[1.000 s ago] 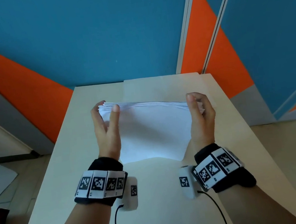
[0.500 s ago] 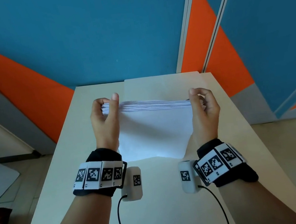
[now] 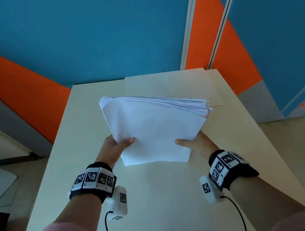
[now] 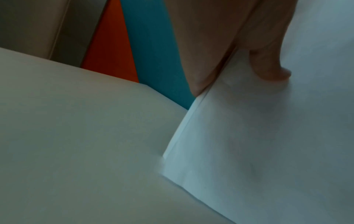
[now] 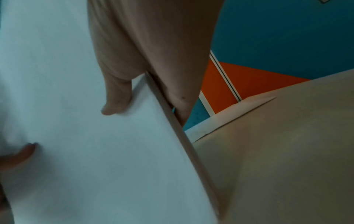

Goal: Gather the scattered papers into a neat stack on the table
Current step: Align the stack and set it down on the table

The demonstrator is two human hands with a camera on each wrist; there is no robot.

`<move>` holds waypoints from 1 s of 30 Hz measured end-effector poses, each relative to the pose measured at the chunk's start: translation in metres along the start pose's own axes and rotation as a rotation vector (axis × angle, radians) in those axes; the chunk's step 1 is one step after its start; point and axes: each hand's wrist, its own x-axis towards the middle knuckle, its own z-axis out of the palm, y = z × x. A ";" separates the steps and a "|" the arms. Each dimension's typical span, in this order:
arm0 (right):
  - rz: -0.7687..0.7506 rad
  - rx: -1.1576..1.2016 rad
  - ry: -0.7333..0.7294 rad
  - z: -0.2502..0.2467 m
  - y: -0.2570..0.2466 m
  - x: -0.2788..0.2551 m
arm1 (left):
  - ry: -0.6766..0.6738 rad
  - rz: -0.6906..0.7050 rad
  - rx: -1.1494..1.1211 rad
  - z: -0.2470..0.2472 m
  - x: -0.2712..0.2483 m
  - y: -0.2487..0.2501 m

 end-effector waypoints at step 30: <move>0.250 0.031 0.051 -0.134 0.016 0.026 | 0.169 -0.464 0.349 0.072 0.078 0.028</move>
